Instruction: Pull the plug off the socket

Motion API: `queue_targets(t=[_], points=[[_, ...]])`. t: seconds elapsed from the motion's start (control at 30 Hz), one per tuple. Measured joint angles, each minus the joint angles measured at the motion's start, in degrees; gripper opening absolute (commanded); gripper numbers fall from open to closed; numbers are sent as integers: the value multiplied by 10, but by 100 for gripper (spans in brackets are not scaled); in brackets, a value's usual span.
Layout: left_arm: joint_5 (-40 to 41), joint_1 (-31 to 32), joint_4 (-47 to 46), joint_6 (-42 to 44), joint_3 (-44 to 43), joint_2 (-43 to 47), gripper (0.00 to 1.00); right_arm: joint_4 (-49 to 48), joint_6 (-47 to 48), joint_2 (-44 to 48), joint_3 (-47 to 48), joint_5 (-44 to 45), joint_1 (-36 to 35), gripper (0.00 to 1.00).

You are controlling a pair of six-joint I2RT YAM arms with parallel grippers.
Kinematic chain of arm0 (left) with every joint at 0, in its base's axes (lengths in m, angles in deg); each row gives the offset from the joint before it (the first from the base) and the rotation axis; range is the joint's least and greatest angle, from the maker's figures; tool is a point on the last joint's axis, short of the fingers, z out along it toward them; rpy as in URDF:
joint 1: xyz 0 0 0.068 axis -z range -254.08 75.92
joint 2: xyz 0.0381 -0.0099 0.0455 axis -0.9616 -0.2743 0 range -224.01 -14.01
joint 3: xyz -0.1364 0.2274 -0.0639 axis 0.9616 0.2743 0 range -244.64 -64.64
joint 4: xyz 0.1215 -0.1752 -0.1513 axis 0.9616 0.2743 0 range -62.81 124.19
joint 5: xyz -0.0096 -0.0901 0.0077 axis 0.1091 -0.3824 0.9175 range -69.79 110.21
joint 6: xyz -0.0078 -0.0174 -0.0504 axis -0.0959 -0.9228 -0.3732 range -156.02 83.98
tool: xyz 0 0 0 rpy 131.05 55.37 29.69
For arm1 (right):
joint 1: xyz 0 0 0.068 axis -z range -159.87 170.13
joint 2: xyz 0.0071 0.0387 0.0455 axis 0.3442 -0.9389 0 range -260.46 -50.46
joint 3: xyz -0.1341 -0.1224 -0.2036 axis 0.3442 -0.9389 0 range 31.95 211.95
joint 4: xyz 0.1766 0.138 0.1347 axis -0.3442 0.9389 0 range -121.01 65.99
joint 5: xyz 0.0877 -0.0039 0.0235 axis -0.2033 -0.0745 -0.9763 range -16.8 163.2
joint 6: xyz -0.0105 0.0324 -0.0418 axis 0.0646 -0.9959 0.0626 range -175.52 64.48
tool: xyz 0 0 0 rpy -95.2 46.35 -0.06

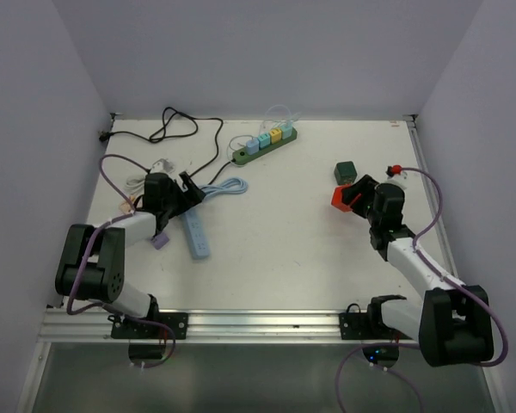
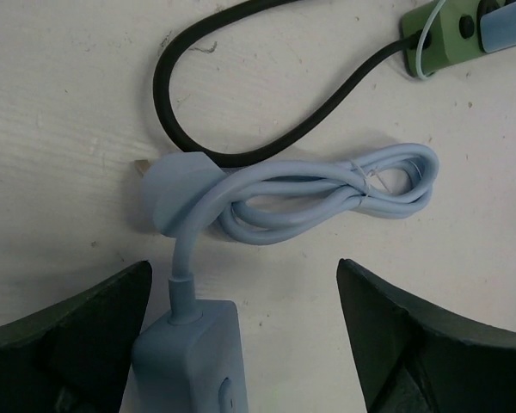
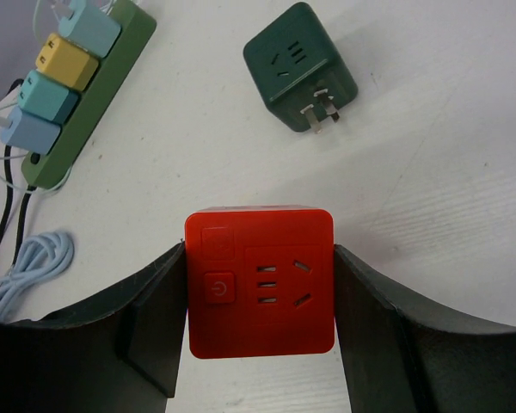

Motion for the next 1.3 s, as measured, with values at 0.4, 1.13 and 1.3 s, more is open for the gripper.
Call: queue_targets(t=[0.4,1.13,1.3], points=[[90,50,123,45,-42,182,95,-99,-36,-111,-2,-49,86,0],[55,57,294,101,-99,395,95,-283,-101,-272,-4,-120,138,68],[74,57,342,135,-104,400,95,-295,-115,-287,-5,-127,168,79]])
